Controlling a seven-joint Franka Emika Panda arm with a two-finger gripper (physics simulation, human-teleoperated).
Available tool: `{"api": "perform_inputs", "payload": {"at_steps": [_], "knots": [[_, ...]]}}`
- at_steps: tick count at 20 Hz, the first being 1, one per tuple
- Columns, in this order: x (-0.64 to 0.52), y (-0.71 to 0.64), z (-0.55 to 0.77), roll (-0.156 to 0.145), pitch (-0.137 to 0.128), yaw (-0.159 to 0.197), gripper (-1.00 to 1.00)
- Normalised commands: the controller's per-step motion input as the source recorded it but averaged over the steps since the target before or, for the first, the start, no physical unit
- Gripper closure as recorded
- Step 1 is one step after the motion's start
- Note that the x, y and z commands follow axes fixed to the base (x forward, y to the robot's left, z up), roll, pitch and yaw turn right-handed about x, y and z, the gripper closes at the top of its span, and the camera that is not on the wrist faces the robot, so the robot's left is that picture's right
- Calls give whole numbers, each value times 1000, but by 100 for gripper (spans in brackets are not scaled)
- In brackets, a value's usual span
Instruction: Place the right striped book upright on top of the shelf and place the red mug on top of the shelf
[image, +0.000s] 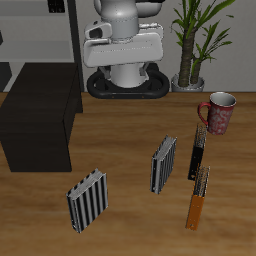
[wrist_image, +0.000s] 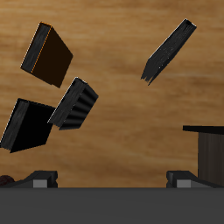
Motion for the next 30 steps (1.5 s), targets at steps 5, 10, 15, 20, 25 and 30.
{"api": "perform_inputs", "payload": {"at_steps": [5,10,15,20,25,30], "knots": [[318,-337,161,25,-13,-47,-100],[244,-322,80,-22,-1,-12,-100],[267,-363,79,-25,-10,-35,-100],[285,-259,-6,-40,-1,-38,-100],[286,-139,-88,-19,-7,-18,-100],[308,-26,-192,8,10,-19,-100]]}}
